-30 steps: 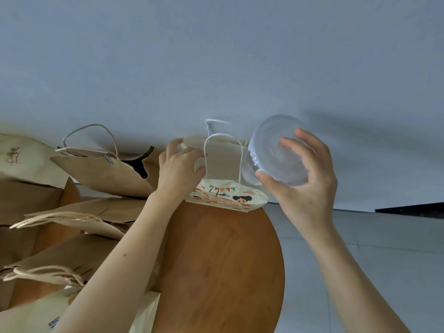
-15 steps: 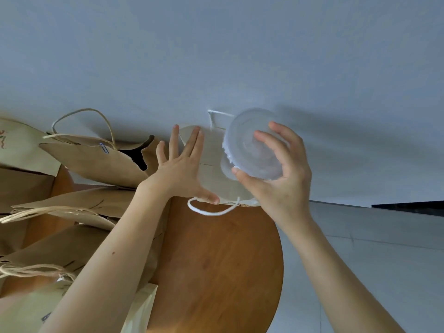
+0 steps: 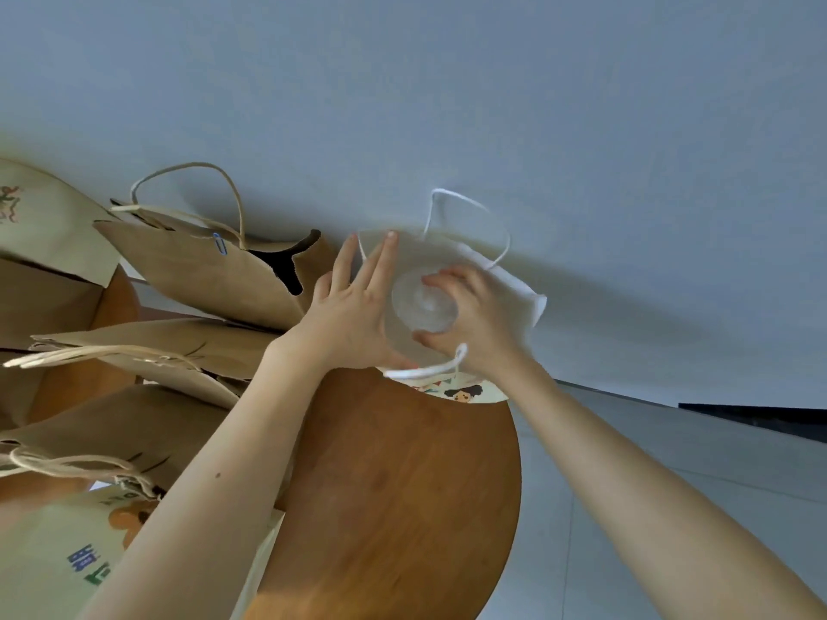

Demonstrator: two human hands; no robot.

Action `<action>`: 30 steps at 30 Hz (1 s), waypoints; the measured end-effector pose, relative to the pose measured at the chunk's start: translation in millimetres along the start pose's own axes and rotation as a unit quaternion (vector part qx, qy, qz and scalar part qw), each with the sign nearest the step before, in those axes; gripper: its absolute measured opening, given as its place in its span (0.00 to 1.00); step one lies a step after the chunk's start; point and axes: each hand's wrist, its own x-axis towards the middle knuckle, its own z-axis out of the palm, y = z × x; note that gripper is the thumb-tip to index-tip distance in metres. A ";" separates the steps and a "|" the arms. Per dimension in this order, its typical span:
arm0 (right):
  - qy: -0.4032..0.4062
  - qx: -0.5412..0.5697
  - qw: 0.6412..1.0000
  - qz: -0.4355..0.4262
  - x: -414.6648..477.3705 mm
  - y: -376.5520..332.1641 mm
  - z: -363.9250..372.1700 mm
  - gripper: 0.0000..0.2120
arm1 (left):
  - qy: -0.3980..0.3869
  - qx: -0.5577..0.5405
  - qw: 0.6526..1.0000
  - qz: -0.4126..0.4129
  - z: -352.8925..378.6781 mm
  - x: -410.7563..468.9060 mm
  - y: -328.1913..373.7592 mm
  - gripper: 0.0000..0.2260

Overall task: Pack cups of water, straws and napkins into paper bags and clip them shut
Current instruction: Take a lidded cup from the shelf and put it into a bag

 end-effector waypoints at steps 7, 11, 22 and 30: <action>-0.143 -0.154 0.978 0.003 23.4 30.5 25.1 0.35 | 0.018 0.013 1.000 -0.004 6.0 0.4 -0.8 0.62; -0.162 -0.189 0.968 0.009 19.1 50.7 43.2 0.33 | 0.039 0.028 0.999 -0.014 9.6 -0.4 4.9 0.61; -0.248 -0.280 0.926 0.058 3.1 49.0 39.1 0.42 | 0.042 0.052 0.998 -0.008 13.3 -4.3 8.8 0.60; -0.303 -0.253 0.914 0.096 -17.6 32.2 5.7 0.34 | 0.042 0.073 0.996 -0.001 11.2 -11.3 11.4 0.58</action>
